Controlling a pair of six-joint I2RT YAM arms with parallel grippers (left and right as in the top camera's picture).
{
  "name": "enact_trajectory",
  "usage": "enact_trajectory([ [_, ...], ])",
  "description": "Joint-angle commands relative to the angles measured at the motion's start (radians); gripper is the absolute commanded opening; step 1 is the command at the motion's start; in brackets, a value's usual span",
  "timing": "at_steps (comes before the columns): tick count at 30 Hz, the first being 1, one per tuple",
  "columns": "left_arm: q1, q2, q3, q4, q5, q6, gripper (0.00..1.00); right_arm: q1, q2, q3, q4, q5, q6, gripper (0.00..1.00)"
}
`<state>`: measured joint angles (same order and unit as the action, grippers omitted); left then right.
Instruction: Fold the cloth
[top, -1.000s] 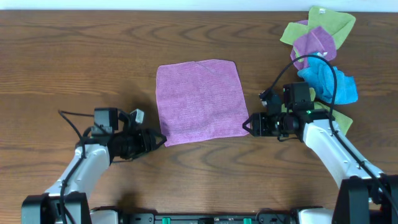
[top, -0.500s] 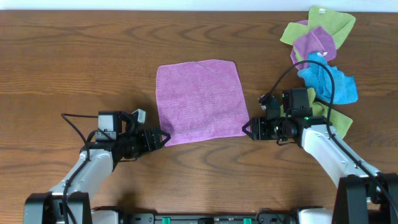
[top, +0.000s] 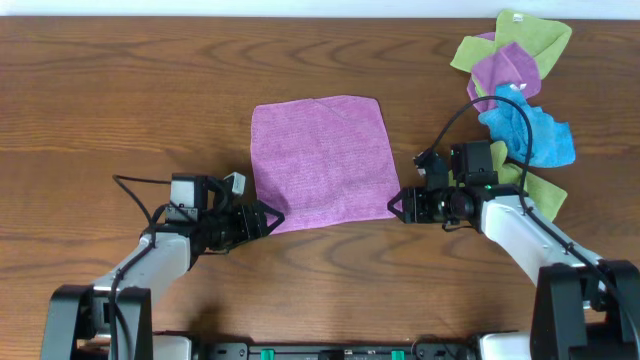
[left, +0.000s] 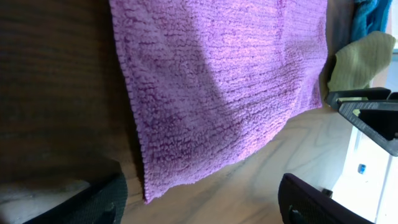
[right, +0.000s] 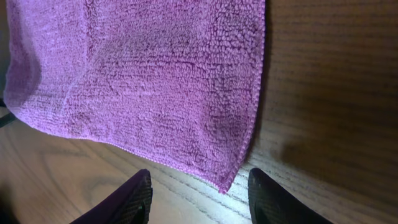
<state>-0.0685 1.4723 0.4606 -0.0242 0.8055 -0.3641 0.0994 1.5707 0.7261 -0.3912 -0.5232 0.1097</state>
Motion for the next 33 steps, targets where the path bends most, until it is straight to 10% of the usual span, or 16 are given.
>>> enact_trajectory([
  [1,-0.005,0.051,-0.012,-0.016,-0.045,-0.003,0.79,-0.008,0.025,-0.006,0.01,0.002,-0.002,0.5],
  [24,-0.08,0.079,-0.021,0.017,-0.063,-0.019,0.64,-0.013,0.06,-0.007,0.037,0.021,0.006,0.51],
  [33,-0.081,0.079,-0.021,0.009,-0.092,-0.045,0.23,-0.013,0.098,-0.006,0.037,0.01,0.025,0.02],
])
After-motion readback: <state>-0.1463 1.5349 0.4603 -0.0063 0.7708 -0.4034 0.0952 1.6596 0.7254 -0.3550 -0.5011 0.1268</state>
